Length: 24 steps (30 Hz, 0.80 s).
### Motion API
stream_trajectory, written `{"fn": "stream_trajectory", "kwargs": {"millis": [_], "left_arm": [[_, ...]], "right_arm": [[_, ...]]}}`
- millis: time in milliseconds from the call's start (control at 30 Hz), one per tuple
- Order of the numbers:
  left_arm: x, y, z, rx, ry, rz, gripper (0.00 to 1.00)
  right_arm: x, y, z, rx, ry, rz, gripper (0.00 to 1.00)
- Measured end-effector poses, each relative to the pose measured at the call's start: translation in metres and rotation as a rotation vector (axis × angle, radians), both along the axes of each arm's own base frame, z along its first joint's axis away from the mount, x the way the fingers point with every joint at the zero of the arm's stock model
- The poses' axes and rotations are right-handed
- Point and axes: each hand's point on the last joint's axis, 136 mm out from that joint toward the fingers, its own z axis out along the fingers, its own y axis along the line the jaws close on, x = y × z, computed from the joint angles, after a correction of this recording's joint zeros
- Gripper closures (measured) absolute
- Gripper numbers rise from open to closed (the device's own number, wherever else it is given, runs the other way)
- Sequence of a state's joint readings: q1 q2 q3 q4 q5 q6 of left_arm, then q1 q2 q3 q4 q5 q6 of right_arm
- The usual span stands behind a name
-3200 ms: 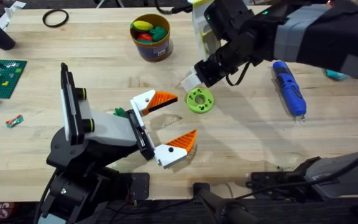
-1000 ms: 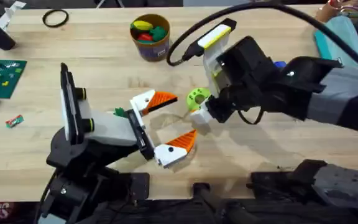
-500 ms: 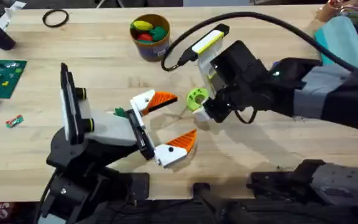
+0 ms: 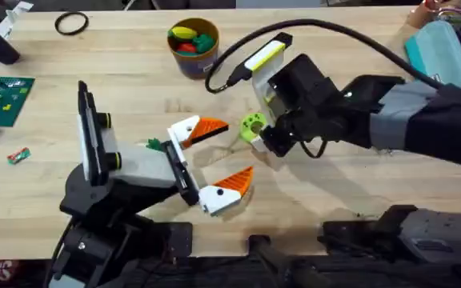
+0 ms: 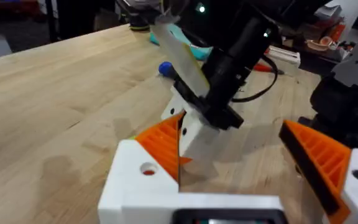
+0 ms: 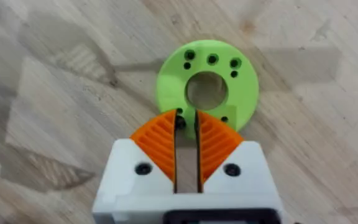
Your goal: Pick up the gripper from the table and insert it into the empty holder that is missing its gripper. Then pick up a screw, insert it into the mounting hole, and use the screwdriver to tighten it. Finally, clean up the table by picking up the vegetable and placing it into the bucket.
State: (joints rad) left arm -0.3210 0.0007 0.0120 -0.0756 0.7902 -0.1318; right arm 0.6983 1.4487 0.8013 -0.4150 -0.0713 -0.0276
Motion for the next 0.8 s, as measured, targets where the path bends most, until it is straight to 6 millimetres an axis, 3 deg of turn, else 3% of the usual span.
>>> {"fn": "stream_trajectory", "kwargs": {"millis": [233, 800], "left_arm": [[0.0000, 0.0000, 0.0000, 0.000, 0.000, 0.000, 0.014], [0.0000, 0.0000, 0.0000, 0.000, 0.000, 0.000, 0.014]], "right_arm": [[0.0021, 0.0010, 0.0010, 0.003, -0.011, 0.001, 0.989], [0.0031, 0.0019, 0.0035, 0.004, -0.012, 0.002, 0.963]]}}
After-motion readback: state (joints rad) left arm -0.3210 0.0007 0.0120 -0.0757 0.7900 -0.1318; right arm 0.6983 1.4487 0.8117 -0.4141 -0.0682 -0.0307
